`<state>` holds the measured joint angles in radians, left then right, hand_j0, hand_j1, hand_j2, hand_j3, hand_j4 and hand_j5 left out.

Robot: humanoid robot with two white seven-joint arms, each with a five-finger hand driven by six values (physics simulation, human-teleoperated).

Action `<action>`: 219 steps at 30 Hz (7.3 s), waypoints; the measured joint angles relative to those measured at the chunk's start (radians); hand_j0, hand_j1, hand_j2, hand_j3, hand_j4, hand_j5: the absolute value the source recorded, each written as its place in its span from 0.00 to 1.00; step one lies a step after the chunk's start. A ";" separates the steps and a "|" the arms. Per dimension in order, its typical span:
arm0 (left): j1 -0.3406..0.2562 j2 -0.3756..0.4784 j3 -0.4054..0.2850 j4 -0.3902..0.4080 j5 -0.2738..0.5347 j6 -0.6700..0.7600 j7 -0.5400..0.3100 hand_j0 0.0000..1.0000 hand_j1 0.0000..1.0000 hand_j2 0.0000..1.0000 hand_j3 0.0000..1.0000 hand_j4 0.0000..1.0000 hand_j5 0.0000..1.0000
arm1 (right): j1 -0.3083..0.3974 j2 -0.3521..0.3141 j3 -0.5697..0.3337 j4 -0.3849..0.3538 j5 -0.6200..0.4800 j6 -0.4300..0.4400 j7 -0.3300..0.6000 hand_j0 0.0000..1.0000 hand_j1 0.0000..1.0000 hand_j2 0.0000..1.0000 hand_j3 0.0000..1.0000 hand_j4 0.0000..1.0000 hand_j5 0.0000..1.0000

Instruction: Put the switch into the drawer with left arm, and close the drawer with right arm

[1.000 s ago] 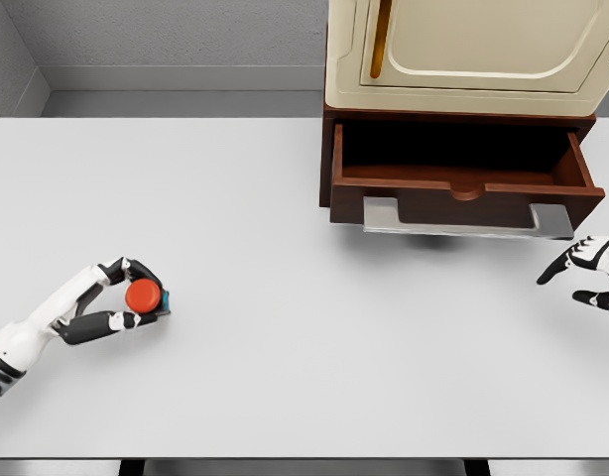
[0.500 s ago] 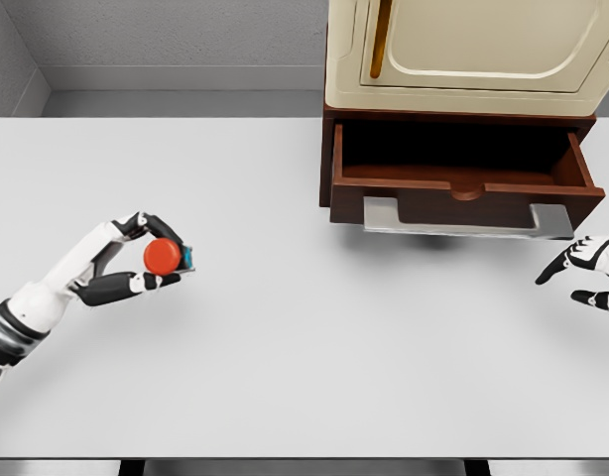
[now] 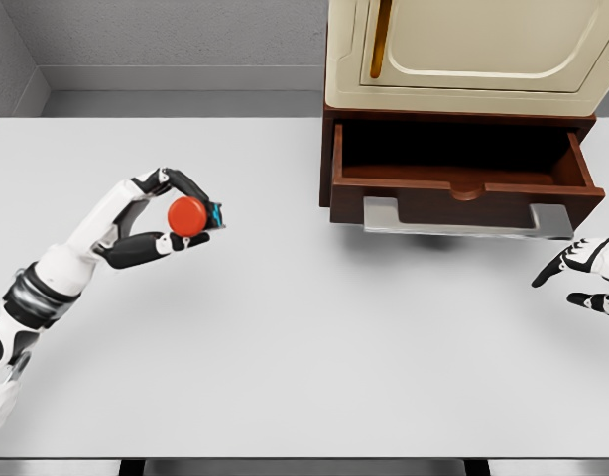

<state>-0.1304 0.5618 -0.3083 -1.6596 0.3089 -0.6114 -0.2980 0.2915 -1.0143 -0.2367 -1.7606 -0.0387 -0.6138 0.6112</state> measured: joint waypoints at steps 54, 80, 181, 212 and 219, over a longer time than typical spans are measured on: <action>-0.356 -0.561 -0.002 0.223 -0.566 0.000 -0.001 0.28 0.28 0.28 0.28 0.28 0.28 | -0.020 0.000 0.036 0.000 0.000 0.000 0.000 0.62 0.62 0.62 0.62 0.62 0.62; -0.480 -0.562 -0.074 0.318 -0.748 -0.001 0.001 0.28 0.28 0.28 0.28 0.28 0.28 | -0.018 0.000 0.036 0.000 0.000 0.000 0.000 0.62 0.62 0.62 0.62 0.62 0.62; 0.043 0.100 0.324 0.284 -0.410 -0.001 0.002 1.00 1.00 1.00 1.00 1.00 1.00 | 0.012 -0.023 0.014 0.002 0.010 -0.001 0.000 0.65 0.65 0.65 0.65 0.65 0.65; 0.040 0.101 0.326 0.287 -0.416 -0.001 0.002 1.00 1.00 1.00 1.00 1.00 1.00 | -0.123 -0.057 0.088 0.003 -0.114 0.054 0.002 0.65 0.65 0.65 0.65 0.65 0.65; 0.040 0.102 0.327 0.286 -0.416 -0.001 0.002 1.00 1.00 1.00 1.00 1.00 1.00 | -0.123 -0.058 0.103 0.008 -0.081 0.060 0.007 0.65 0.65 0.65 0.65 0.65 0.65</action>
<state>-0.0905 0.6634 0.0184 -1.3732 -0.1071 -0.6120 -0.2965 0.1687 -1.0722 -0.1341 -1.7527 -0.1192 -0.5542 0.6180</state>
